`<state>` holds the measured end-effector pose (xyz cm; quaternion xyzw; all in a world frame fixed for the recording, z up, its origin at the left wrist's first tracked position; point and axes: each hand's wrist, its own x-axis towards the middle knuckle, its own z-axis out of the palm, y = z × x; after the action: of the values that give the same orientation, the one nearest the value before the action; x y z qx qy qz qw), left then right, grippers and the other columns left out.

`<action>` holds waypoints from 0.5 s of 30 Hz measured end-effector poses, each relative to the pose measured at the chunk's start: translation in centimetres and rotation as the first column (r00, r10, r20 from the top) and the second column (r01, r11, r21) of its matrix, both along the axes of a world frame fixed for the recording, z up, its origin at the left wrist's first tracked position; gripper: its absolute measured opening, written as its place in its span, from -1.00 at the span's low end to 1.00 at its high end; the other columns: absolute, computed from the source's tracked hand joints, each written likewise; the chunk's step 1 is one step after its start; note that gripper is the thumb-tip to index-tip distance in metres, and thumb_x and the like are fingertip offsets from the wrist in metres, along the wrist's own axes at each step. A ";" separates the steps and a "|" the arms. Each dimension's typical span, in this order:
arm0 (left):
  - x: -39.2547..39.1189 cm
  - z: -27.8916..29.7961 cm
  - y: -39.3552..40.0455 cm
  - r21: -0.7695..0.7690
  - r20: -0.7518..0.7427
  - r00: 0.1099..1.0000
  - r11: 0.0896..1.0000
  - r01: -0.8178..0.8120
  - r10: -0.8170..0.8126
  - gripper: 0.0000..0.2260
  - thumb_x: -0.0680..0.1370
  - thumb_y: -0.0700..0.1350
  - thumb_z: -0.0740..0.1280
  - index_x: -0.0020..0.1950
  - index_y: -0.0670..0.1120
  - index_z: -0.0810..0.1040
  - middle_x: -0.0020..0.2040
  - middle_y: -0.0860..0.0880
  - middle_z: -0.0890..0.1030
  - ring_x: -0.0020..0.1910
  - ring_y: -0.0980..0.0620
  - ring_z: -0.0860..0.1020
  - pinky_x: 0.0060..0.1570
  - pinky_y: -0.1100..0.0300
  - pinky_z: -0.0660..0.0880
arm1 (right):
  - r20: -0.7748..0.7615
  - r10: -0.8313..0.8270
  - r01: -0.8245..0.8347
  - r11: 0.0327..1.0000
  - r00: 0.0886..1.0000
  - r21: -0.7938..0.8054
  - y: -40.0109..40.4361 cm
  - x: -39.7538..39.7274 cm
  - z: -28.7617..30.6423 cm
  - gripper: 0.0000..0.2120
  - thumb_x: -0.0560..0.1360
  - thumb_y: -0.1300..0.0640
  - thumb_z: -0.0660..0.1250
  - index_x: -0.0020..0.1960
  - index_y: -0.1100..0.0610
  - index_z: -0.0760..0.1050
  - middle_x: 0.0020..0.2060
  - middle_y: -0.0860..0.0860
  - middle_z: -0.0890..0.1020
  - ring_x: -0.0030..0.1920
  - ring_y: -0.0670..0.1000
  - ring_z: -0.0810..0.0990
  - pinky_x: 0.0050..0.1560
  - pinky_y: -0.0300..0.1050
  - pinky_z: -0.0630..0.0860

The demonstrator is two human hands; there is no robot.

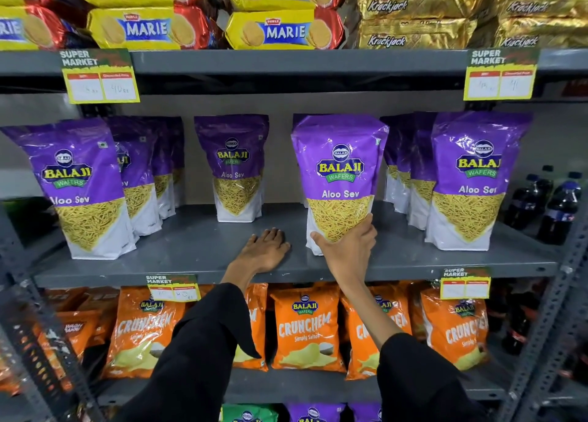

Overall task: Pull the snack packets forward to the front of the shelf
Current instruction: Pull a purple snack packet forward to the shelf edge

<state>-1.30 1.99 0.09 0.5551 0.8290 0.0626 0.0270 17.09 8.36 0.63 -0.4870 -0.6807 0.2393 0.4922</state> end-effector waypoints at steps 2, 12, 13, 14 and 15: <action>0.1 0.1 -0.1 0.005 -0.008 1.000 1.000 0.005 -0.005 -0.42 0.69 0.14 -0.12 0.65 -0.11 -0.02 0.67 -0.10 -0.01 0.65 -0.07 -0.04 0.58 -0.10 -0.08 | 0.010 0.000 0.000 1.000 1.000 0.003 0.3 -0.1 0.1 0.26 0.24 -0.26 0.60 0.60 0.28 -0.05 0.45 0.25 0.28 0.45 0.28 0.31 0.35 0.21 0.45; 0.4 0.1 -0.2 -0.009 -0.030 1.000 1.000 0.004 -0.005 -0.43 0.70 0.12 -0.12 0.65 -0.13 -0.03 0.67 -0.11 -0.02 0.65 -0.08 -0.05 0.57 -0.11 -0.08 | 0.103 -0.064 0.060 0.997 0.993 0.044 0.7 -0.4 0.1 0.25 0.19 -0.43 0.51 0.57 0.24 0.04 0.38 0.23 0.39 0.37 0.24 0.46 0.19 0.18 0.59; 0.4 0.2 -0.2 -0.009 -0.033 0.999 1.000 0.006 -0.006 -0.43 0.70 0.11 -0.12 0.65 -0.13 -0.03 0.67 -0.12 -0.02 0.65 -0.08 -0.05 0.57 -0.12 -0.08 | 0.112 -0.069 0.065 0.997 0.991 0.047 0.7 -0.4 0.1 0.25 0.19 -0.45 0.50 0.56 0.24 0.05 0.38 0.23 0.40 0.36 0.24 0.47 0.18 0.18 0.60; 0.5 0.3 -0.2 -0.010 -0.035 0.999 1.000 0.008 -0.008 -0.44 0.70 0.11 -0.12 0.65 -0.13 -0.03 0.67 -0.12 -0.02 0.65 -0.08 -0.05 0.57 -0.12 -0.08 | 0.118 -0.072 0.067 0.997 0.990 0.047 0.7 -0.4 0.1 0.25 0.19 -0.46 0.50 0.56 0.24 0.05 0.38 0.22 0.40 0.36 0.23 0.47 0.18 0.18 0.60; 0.6 0.3 -0.3 -0.011 -0.037 0.999 1.000 0.010 -0.011 -0.44 0.70 0.11 -0.12 0.65 -0.14 -0.03 0.67 -0.12 -0.02 0.65 -0.07 -0.05 0.57 -0.12 -0.08 | 0.119 -0.071 0.066 0.997 0.990 0.045 0.7 -0.4 0.1 0.26 0.18 -0.46 0.50 0.57 0.23 0.05 0.38 0.22 0.40 0.36 0.23 0.48 0.18 0.17 0.60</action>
<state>-0.75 1.68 0.43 0.5603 0.8268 0.0475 0.0151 16.73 9.04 0.74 -0.5135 -0.6967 0.1786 0.4680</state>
